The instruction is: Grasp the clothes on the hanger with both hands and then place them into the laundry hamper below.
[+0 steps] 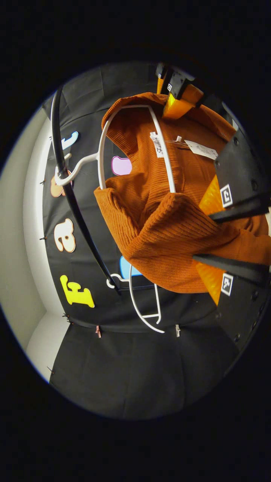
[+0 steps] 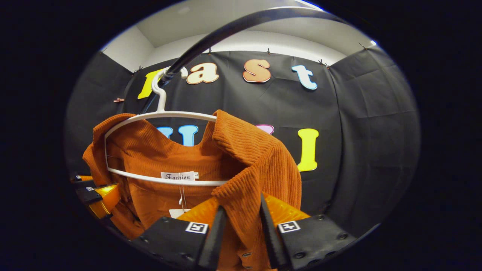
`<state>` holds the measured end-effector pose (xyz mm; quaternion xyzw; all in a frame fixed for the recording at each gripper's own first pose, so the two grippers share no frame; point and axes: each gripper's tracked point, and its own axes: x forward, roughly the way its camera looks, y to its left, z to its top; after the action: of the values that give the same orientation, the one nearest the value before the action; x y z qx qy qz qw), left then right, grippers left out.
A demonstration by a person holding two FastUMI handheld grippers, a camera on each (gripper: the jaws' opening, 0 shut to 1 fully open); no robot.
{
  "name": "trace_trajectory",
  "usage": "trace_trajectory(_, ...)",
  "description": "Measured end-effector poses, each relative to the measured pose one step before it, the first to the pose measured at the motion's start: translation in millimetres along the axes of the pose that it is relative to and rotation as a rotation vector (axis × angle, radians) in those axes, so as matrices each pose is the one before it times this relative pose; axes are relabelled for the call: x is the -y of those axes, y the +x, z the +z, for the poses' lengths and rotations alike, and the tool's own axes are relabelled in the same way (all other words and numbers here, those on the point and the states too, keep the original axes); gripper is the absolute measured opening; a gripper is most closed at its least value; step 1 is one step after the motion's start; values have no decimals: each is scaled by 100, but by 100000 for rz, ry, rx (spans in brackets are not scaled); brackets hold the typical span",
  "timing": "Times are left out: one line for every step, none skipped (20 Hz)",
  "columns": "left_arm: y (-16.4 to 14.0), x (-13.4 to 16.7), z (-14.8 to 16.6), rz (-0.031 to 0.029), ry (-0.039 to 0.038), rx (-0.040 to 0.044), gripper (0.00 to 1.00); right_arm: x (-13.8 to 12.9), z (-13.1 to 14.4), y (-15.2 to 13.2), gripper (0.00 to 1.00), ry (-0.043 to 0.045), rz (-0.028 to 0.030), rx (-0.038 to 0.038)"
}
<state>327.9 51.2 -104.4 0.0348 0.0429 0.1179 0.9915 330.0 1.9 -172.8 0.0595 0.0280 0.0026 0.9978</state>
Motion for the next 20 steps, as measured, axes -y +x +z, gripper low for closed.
trace_trajectory(199,38,25,-1263,-454,-259,41,1322,-411,206,29,3583,-3936,-2403)
trace_trajectory(383,28,-89,-2323,-1157,-179,25,-273,161,-235,10,9097,2386,-2293)
trace_trajectory(-21,-144,356,-1799,-1553,876,10,-302,-632,414,10,8249,1892,-4962)
trace_trajectory(-404,-333,366,-871,-1520,1040,6,-467,-693,145,5,6976,3214,-6187)
trace_trajectory(-165,-372,278,-384,-827,105,5,-418,-607,484,4,5866,3727,-5299)
trace_trajectory(-190,-319,117,-501,-115,-855,5,-566,-534,197,5,4756,3758,-5123)
trace_trajectory(-7,-208,34,-350,451,-1604,5,-653,-227,38,5,3680,4097,-5303)
trace_trajectory(-207,-18,-147,-1100,85,-2979,5,-435,-199,-48,5,2381,3260,-5584)
trace_trajectory(-166,-7,19,-1075,-299,-3337,5,-523,52,-297,5,1450,3889,-4548)
trace_trajectory(-244,-185,108,-982,-402,-3017,5,-103,-176,-283,5,-136,2170,-5194)
trace_trajectory(-259,32,252,-1589,-603,-2385,5,284,-518,-446,5,-836,843,-6178)
trace_trajectory(-356,87,338,-1759,-919,-1534,5,538,-401,-332,5,-1322,-948,-6130)
trace_trajectory(-226,3,490,-2064,-1156,-1035,5,419,-135,-598,5,-1629,-1034,-4222)
trace_trajectory(-302,145,311,-2325,-1273,-1699,5,246,197,-602,5,-2252,-1079,-2876)
trace_trajectory(-177,-104,284,-1265,-214,-2086,5,462,413,-412,5,-3371,-1661,-1688)
trace_trajectory(-131,-313,395,-499,930,-1471,5,436,589,-301,4,-4221,-2742,-443)
trace_trajectory(-187,-386,493,289,696,-875,5,723,878,-321,5,-4614,-3185,396)
trace_trajectory(-138,-386,573,-12,-224,324,5,367,834,-240,5,-2259,-2030,815)
trace_trajectory(-131,-326,815,-157,-508,984,5,271,1144,-183,4,-1522,-1228,1969)
trace_trajectory(-90,-415,653,757,-311,971,5,453,975,-51,5,-1463,-1897,2984)
